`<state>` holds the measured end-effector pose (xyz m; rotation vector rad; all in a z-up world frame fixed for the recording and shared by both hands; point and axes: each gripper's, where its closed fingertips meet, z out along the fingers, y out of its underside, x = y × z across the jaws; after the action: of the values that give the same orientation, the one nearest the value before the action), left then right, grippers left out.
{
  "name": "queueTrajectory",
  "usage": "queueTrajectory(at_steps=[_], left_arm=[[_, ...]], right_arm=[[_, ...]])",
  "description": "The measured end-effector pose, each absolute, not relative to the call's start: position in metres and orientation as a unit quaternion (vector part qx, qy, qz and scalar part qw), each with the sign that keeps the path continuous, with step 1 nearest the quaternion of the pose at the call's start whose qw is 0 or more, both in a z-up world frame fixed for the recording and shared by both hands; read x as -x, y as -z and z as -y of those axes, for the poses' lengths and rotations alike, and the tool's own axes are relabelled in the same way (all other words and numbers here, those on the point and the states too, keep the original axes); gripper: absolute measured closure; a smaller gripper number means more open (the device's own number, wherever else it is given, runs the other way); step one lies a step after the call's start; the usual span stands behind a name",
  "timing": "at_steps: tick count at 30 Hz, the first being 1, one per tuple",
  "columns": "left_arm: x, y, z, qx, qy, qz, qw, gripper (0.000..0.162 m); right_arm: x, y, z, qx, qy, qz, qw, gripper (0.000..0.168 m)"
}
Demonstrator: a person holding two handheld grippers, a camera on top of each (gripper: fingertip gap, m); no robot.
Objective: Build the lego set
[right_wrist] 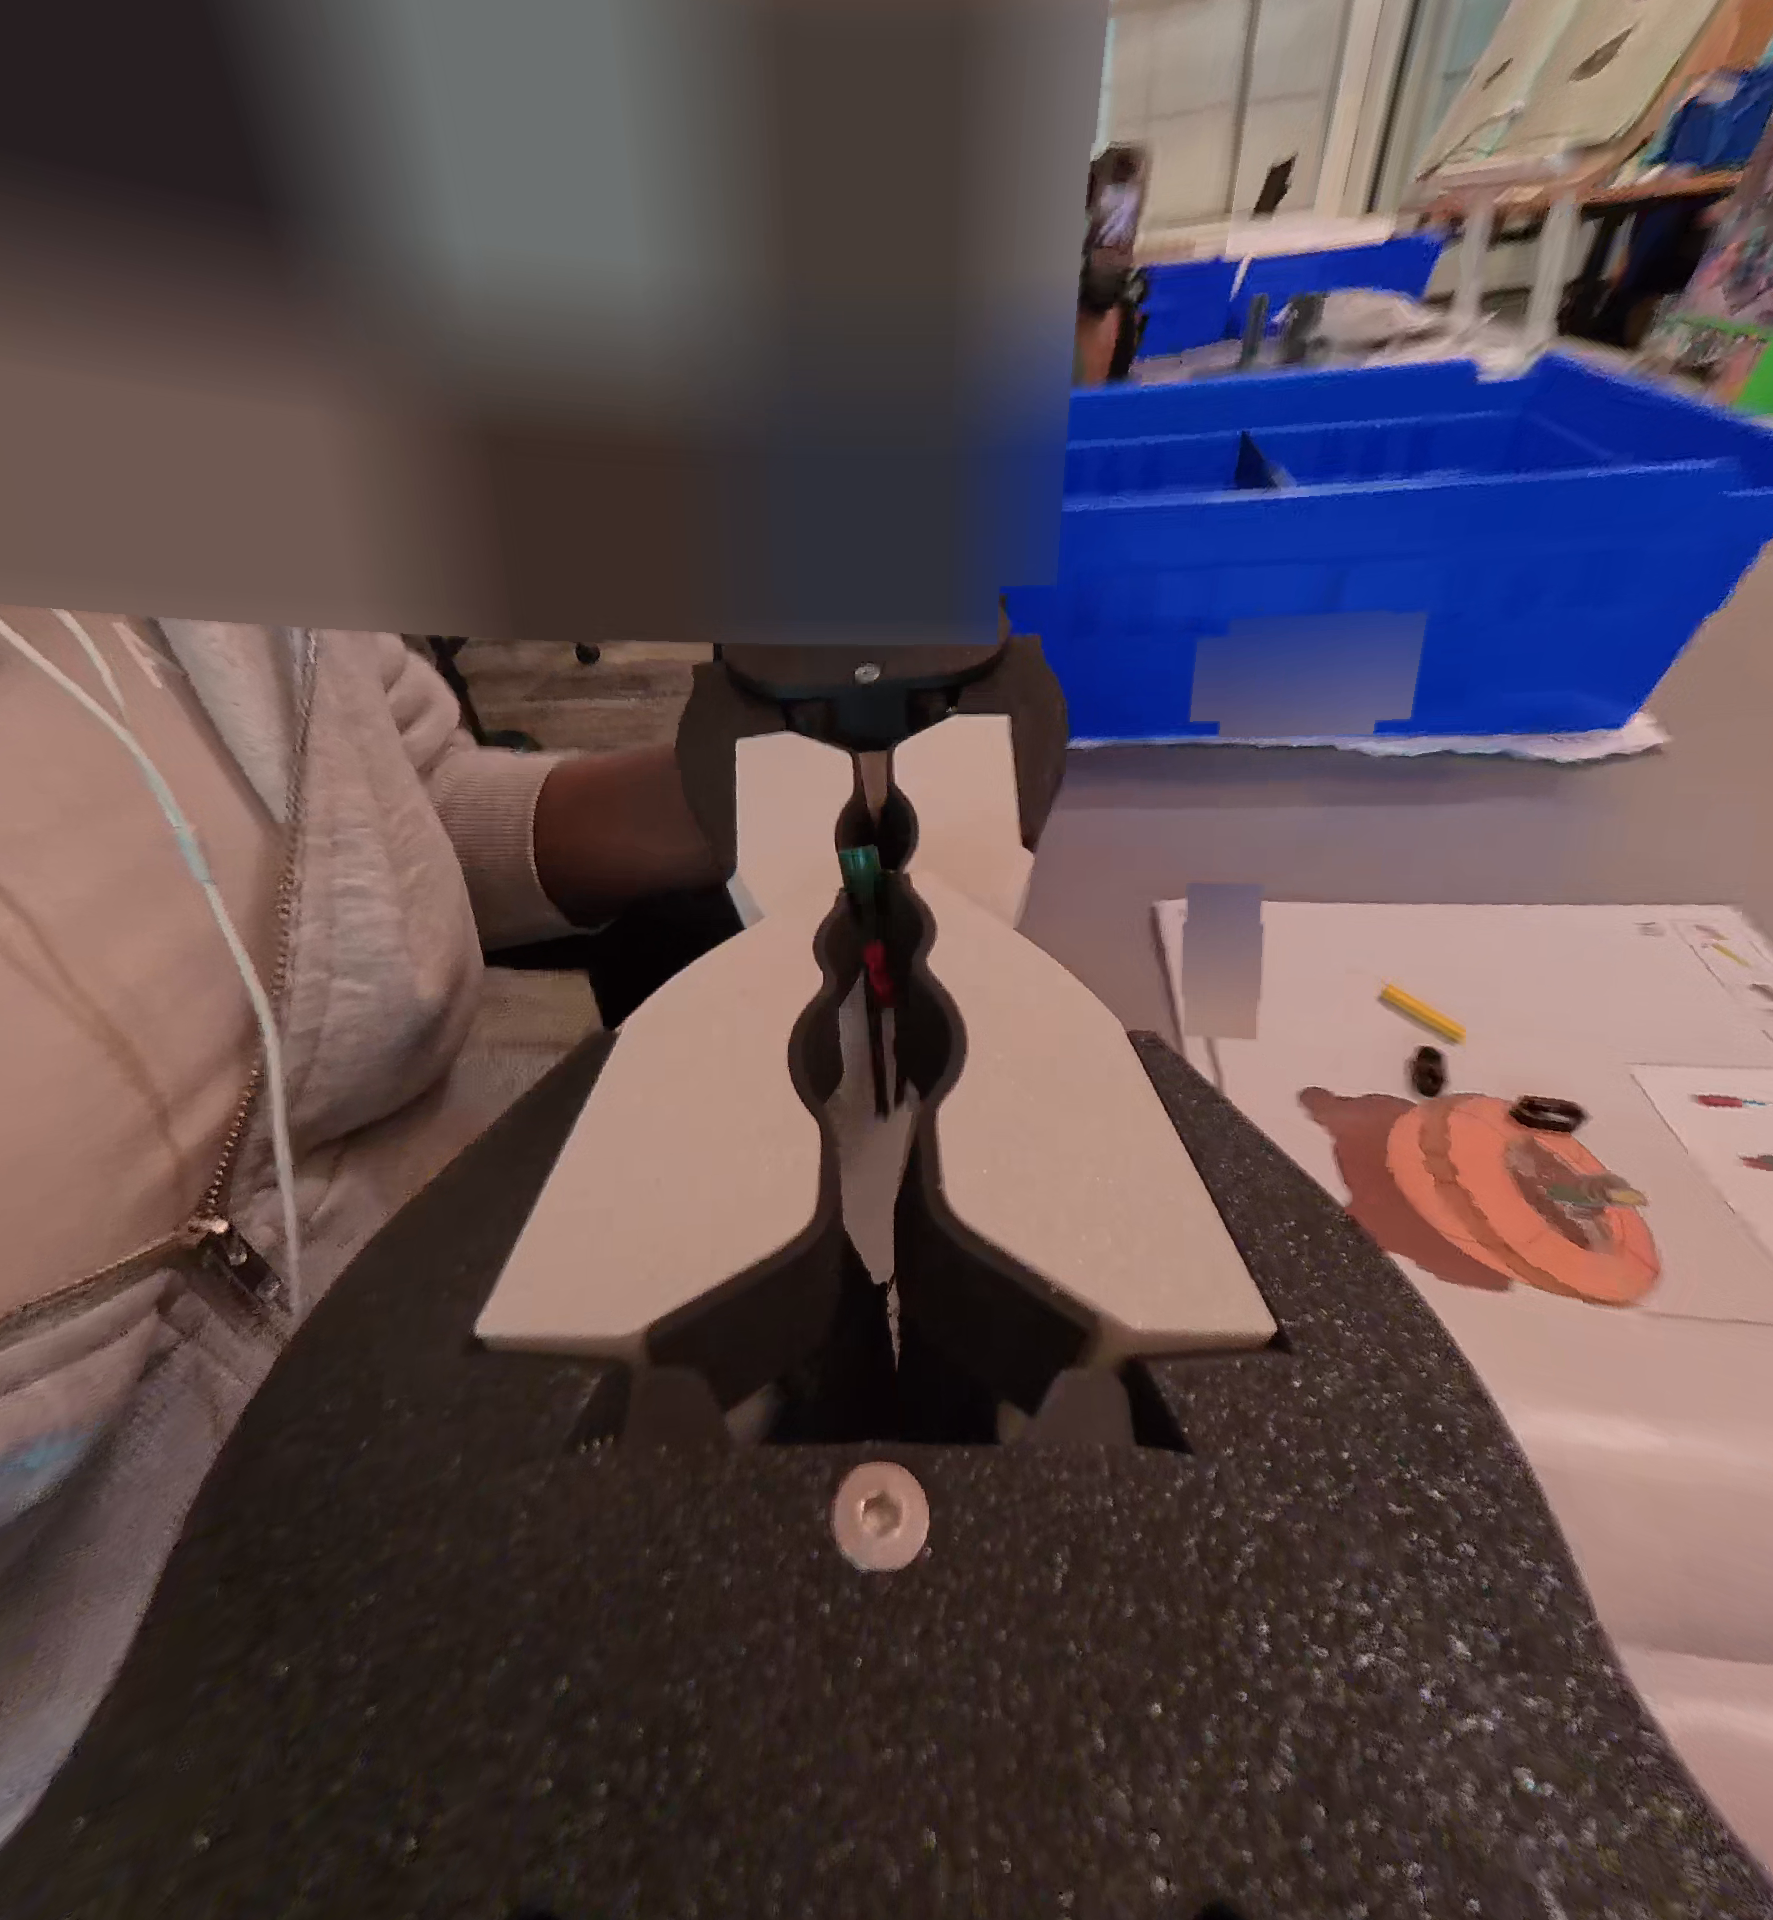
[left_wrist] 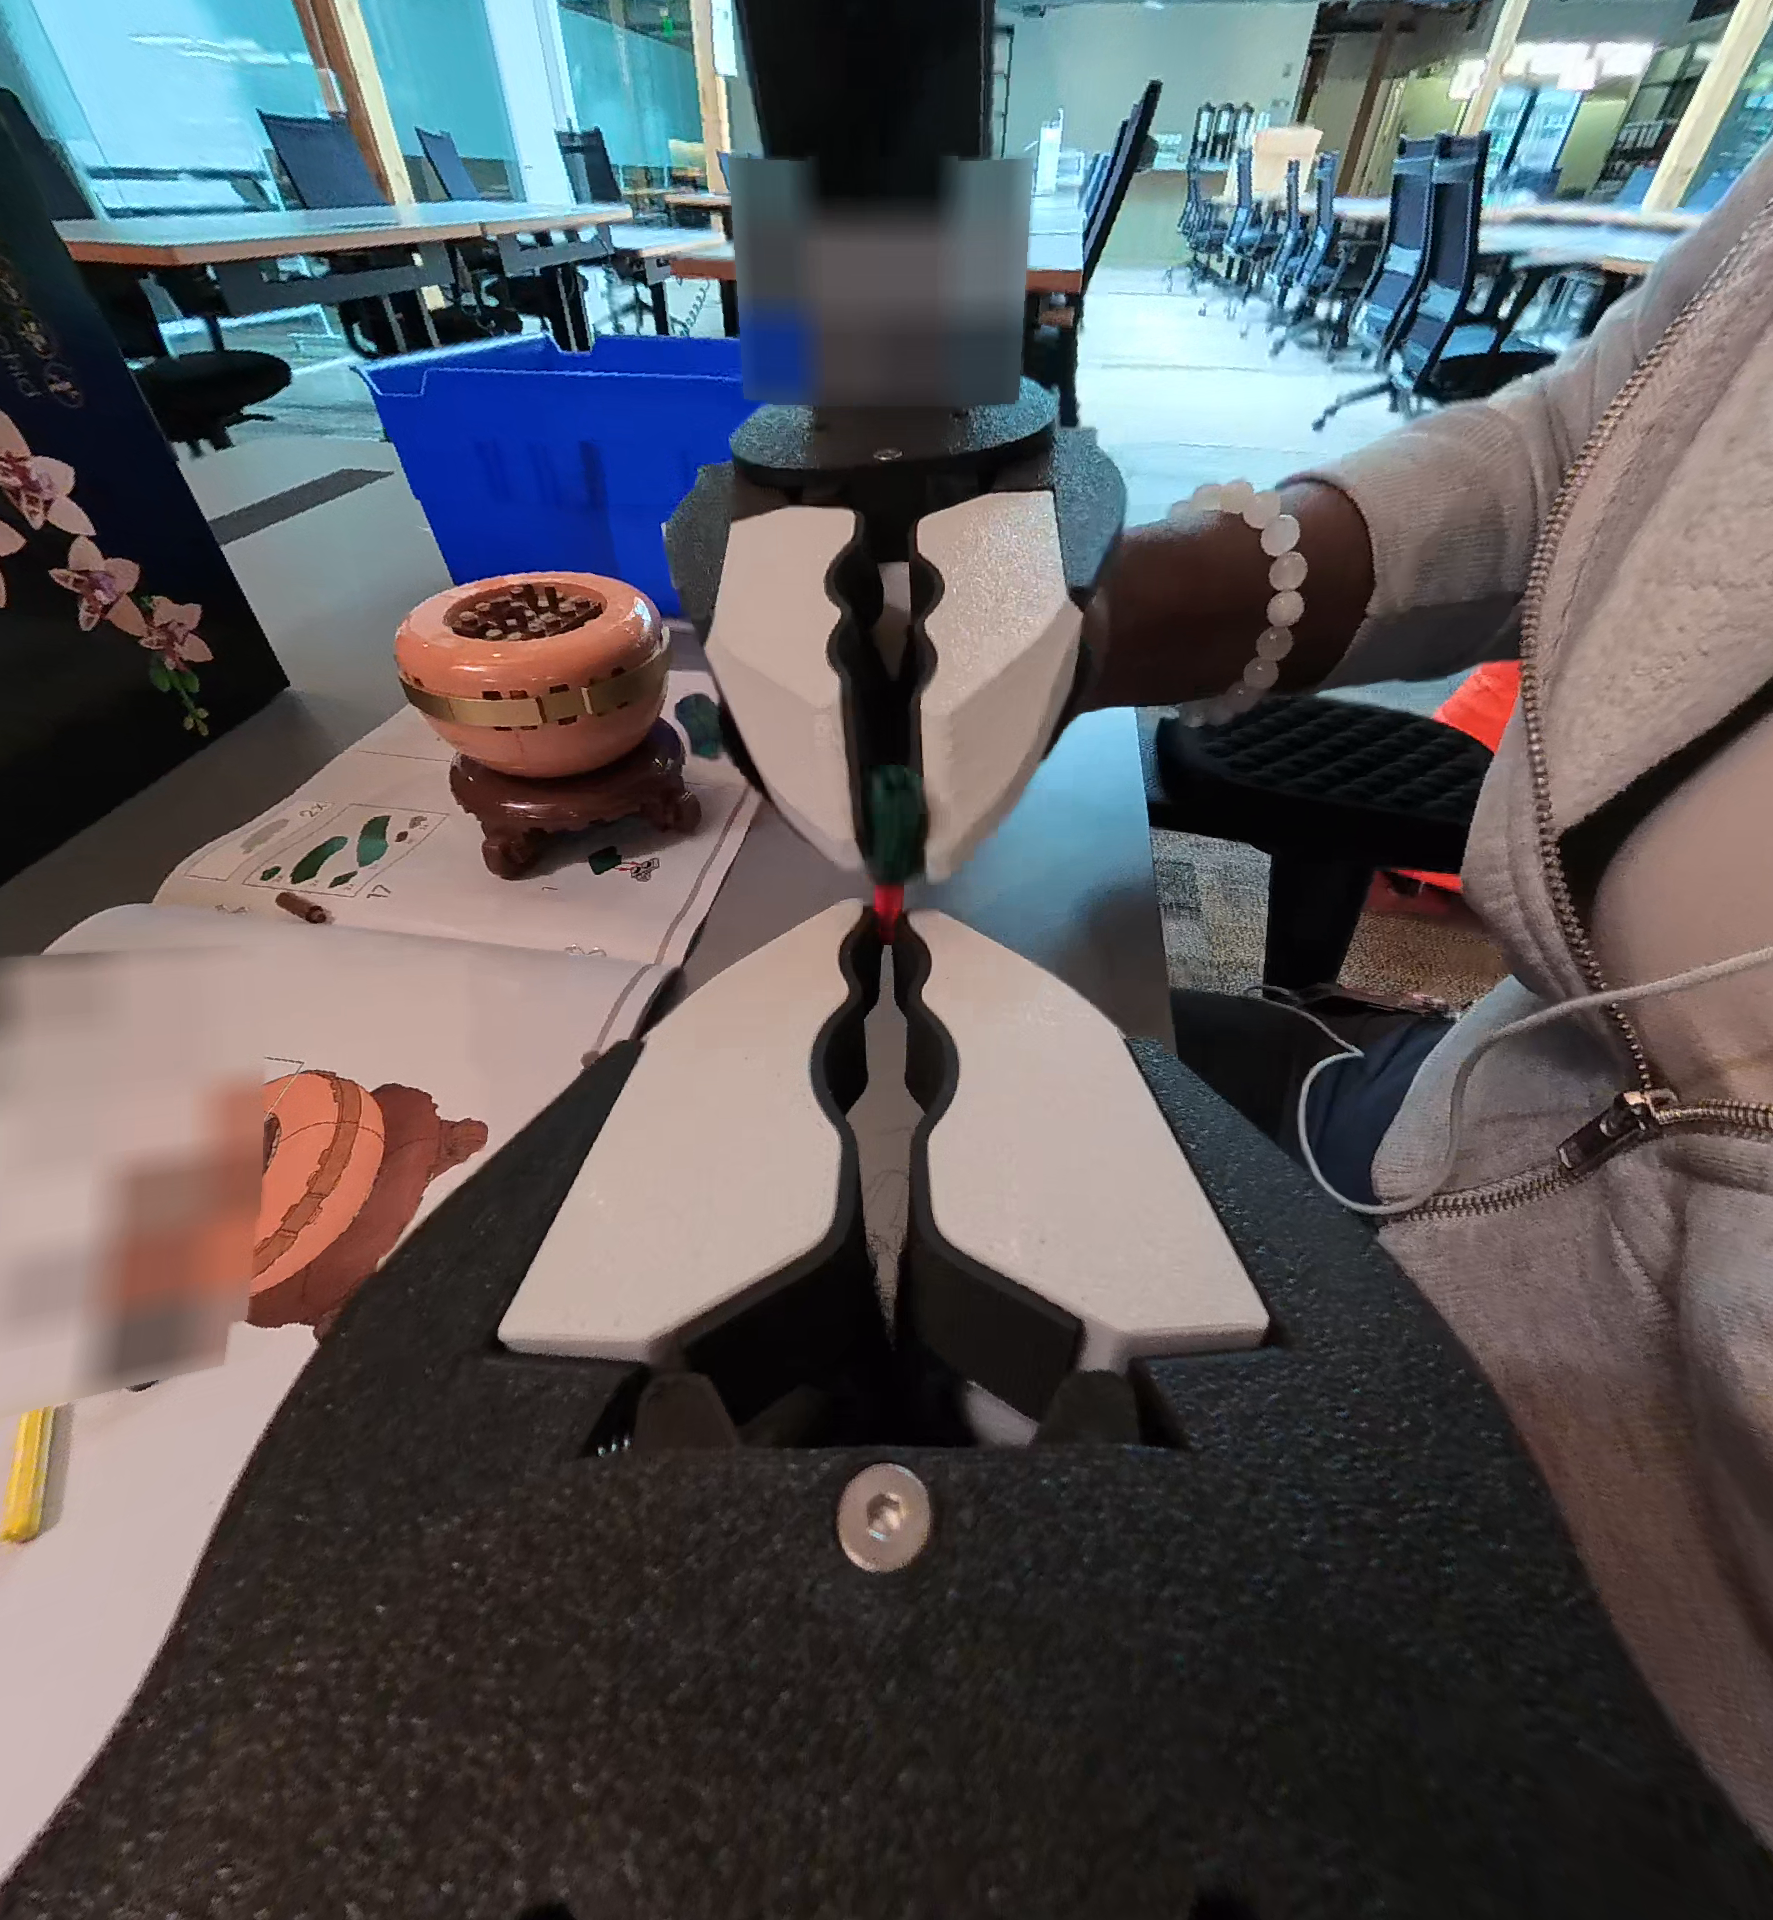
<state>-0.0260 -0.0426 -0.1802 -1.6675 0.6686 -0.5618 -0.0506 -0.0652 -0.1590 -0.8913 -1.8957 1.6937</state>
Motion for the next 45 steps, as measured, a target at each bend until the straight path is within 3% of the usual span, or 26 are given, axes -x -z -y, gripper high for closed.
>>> queueTrajectory(at_steps=[15,19,45], left_arm=[[0.030,0.171,0.041,0.701,0.252,-0.265,0.613,0.161],[0.032,0.173,0.039,0.710,0.253,-0.257,0.605,0.161],[0.024,0.179,0.041,0.717,0.243,-0.283,0.589,0.161]], right_arm=[[0.057,0.151,0.064,0.308,-0.639,0.664,0.238,0.163],[0.051,0.128,0.059,0.305,-0.693,0.611,0.231,0.163],[0.046,0.151,0.056,0.332,-0.644,0.656,0.212,0.163]])
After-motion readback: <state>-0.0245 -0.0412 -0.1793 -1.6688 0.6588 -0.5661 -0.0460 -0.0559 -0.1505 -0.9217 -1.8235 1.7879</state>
